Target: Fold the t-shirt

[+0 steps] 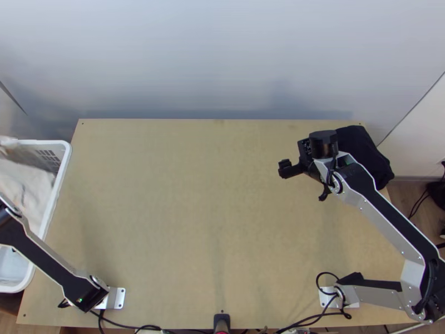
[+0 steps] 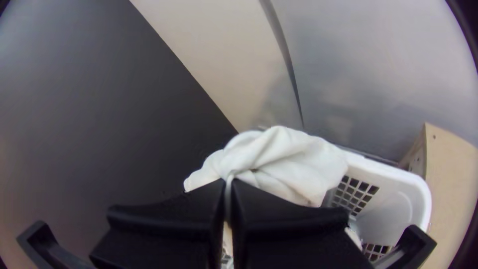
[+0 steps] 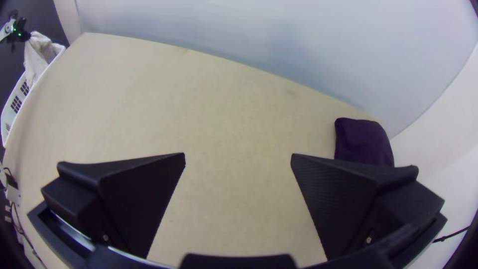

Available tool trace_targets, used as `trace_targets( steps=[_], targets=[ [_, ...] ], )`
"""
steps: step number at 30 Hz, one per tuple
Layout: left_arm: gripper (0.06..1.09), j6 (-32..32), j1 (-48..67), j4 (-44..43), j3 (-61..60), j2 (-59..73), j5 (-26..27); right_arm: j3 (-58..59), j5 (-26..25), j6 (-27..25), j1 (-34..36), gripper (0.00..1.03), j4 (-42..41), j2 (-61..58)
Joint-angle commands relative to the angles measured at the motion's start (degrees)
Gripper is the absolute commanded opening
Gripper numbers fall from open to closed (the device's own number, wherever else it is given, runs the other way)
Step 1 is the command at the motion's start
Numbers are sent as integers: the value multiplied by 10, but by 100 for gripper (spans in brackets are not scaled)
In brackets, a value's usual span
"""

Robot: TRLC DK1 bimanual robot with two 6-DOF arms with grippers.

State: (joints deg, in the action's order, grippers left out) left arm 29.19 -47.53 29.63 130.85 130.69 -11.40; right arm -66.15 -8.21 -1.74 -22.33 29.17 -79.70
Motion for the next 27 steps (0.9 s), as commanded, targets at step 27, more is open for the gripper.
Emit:
trace_targets(
  steps=[27],
  targets=[
    [10, -38, 209, 128, -82, -474, 105, 114, -1, 16, -3, 99, -68, 90]
  ],
)
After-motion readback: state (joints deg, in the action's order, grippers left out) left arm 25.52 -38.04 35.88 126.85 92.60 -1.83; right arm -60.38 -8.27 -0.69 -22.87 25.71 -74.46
